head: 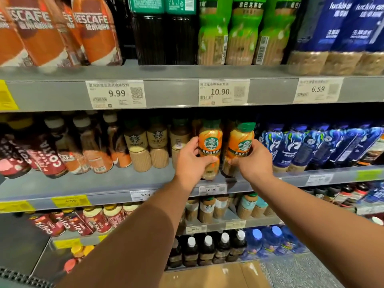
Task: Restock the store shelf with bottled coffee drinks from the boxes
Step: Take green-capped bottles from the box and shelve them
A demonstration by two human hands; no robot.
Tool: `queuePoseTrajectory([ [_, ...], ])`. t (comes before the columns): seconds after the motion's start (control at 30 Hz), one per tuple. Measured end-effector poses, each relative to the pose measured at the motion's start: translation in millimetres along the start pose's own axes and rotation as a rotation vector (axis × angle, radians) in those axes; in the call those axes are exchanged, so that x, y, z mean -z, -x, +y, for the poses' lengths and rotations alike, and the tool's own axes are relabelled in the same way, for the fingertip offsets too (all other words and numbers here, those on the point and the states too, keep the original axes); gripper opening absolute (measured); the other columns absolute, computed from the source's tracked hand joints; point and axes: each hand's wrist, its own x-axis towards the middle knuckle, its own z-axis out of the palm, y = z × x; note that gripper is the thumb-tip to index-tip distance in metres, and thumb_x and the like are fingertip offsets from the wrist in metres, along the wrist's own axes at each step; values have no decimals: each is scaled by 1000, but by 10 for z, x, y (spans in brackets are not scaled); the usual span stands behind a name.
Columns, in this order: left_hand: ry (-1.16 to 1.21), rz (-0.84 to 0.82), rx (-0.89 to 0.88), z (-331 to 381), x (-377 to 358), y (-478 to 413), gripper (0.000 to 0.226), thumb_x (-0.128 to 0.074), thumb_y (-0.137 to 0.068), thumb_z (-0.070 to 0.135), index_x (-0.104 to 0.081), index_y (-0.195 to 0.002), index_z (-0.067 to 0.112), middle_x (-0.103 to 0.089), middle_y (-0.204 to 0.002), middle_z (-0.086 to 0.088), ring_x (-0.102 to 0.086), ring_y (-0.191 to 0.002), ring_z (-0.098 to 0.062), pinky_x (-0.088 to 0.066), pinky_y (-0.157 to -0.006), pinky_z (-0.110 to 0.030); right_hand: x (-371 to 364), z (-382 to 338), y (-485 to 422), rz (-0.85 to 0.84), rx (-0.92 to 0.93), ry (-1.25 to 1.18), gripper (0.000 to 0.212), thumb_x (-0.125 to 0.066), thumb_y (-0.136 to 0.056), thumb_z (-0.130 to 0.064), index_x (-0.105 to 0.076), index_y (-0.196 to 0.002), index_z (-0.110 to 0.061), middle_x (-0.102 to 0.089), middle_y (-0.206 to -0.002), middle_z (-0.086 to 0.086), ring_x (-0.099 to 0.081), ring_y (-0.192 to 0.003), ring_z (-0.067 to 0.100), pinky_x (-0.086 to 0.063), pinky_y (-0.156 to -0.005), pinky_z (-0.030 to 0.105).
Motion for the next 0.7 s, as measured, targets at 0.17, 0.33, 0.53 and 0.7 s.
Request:
queuePoseTrajectory([
  [0.17, 20, -40, 0, -134, -46, -12, 58, -70, -71, -15, -55, -121, 11, -64, -103, 6, -60, -90, 6, -50, -85, -16, -51, 97, 17, 9, 21, 47, 40, -83, -64, -9, -60, -94, -21, -69, -94, 1, -62, -85, 19, -49, -79, 31],
  [0.33, 38, -31, -1, -187, -74, -20, 68, -71, -71, -14, -49, -133, 5, -63, -119, -7, -60, -107, -12, -49, -96, -29, -93, 142, 18, 13, 56, 27, 44, -84, -63, -12, -63, -101, -20, -67, -90, -6, -62, -84, 14, -47, -74, 26],
  [0.53, 17, 2, 25, -187, -101, 30, 71, -73, -75, -5, -44, -138, 8, -58, -126, -12, -55, -117, -22, -47, -100, -38, -142, 160, 77, 27, 51, -16, 42, -81, -69, -12, -61, -106, -21, -64, -91, -5, -61, -85, 14, -49, -79, 29],
  [0.7, 36, 36, 49, -226, -106, 74, 61, -71, -81, 6, -47, -136, 16, -57, -112, 4, -58, -97, -6, -49, -70, -9, -176, 272, 185, 57, -32, -17, 24, -73, -76, -12, -68, -98, -21, -66, -82, -6, -61, -77, 11, -42, -70, 23],
])
